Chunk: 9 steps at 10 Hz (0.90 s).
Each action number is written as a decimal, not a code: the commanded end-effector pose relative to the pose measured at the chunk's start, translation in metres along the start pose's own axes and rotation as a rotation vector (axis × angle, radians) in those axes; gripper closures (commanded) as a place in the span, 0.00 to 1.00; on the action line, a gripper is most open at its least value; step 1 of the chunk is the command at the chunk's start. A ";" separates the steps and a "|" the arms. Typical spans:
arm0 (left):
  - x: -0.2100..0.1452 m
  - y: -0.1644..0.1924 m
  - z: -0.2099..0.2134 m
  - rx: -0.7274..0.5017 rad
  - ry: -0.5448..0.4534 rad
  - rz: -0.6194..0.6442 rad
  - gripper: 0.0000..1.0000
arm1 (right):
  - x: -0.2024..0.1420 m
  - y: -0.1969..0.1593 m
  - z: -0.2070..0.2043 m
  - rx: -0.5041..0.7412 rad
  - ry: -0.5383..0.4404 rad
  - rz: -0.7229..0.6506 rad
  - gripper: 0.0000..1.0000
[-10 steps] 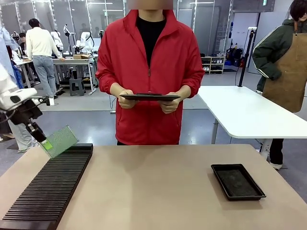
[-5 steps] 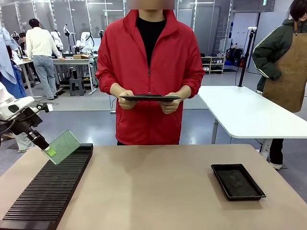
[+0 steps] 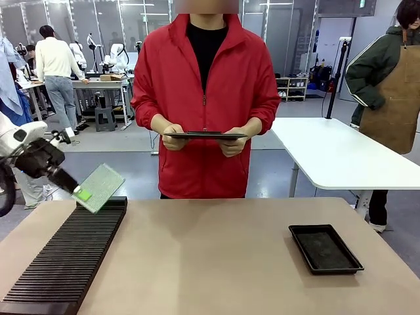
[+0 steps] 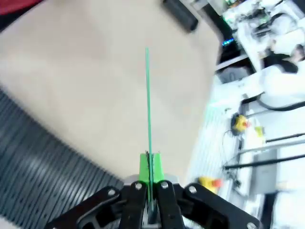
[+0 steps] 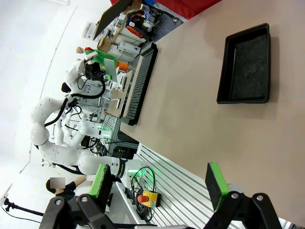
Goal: Inspect the PCB.
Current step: Pick up the Blank PCB and present it to the human.
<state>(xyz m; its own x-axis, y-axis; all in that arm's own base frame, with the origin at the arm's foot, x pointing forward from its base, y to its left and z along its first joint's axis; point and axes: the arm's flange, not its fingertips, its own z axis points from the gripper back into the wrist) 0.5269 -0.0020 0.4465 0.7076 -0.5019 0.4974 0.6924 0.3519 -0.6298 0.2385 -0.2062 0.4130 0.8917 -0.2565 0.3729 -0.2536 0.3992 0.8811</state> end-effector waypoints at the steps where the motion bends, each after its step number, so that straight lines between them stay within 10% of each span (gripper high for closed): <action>1: 0.027 0.031 0.008 -0.255 -0.228 0.271 0.97 | 0.001 0.001 0.002 0.013 -0.009 0.023 0.00; 5: 0.048 0.064 -0.025 -0.498 -0.429 0.626 0.97 | 0.001 0.001 0.002 0.013 -0.009 0.023 0.00; 9: 0.047 0.073 -0.052 -0.584 -0.385 0.750 0.97 | 0.001 0.001 0.002 0.013 -0.009 0.023 0.00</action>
<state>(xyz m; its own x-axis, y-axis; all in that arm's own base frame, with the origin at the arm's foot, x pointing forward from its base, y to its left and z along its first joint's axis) 0.6007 -0.0390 0.3883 0.9991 -0.0044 -0.0419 -0.0420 -0.0154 -0.9990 0.2385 -0.2063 0.4129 0.8917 -0.2565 0.3729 -0.2537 0.3991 0.8811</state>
